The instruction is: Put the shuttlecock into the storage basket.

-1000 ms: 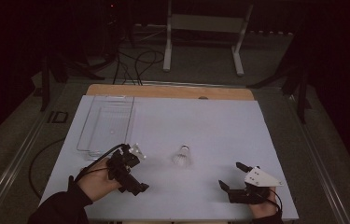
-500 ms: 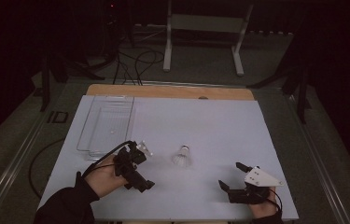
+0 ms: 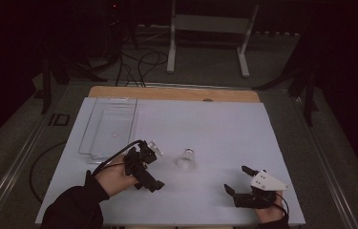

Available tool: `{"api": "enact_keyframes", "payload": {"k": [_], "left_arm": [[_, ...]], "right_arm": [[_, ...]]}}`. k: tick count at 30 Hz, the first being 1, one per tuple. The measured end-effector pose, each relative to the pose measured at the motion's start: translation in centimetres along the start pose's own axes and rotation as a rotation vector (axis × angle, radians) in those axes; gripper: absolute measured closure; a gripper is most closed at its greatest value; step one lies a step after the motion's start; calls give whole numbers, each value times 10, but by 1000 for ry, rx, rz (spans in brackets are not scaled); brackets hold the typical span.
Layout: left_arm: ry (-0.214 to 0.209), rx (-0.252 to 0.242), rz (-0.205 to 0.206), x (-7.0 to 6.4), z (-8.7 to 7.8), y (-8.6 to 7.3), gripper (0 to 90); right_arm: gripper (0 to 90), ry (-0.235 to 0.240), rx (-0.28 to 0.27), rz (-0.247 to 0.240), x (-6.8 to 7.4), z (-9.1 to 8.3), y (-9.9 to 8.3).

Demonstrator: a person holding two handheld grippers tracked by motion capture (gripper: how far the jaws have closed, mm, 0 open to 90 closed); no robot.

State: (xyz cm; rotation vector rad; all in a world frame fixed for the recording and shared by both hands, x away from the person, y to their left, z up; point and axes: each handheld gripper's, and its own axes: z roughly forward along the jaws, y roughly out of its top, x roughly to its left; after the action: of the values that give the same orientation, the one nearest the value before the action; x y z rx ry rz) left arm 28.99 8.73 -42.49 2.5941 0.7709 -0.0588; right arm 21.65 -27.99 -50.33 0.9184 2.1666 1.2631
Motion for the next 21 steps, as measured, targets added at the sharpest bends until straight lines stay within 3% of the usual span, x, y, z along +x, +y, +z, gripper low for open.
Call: {"api": "enact_keyframes", "payload": {"k": [8,16,21], "left_arm": [[-4,25,-34,3,6,15,0],[23,55,-36,5,15,30,0],[17,69,-33,6,22,37,1]], "right_arm": [[94,2,1,0,1,0,0],[94,1,3,-1,1,-1,0],[94,4,5,-3,1,0,0]]}}
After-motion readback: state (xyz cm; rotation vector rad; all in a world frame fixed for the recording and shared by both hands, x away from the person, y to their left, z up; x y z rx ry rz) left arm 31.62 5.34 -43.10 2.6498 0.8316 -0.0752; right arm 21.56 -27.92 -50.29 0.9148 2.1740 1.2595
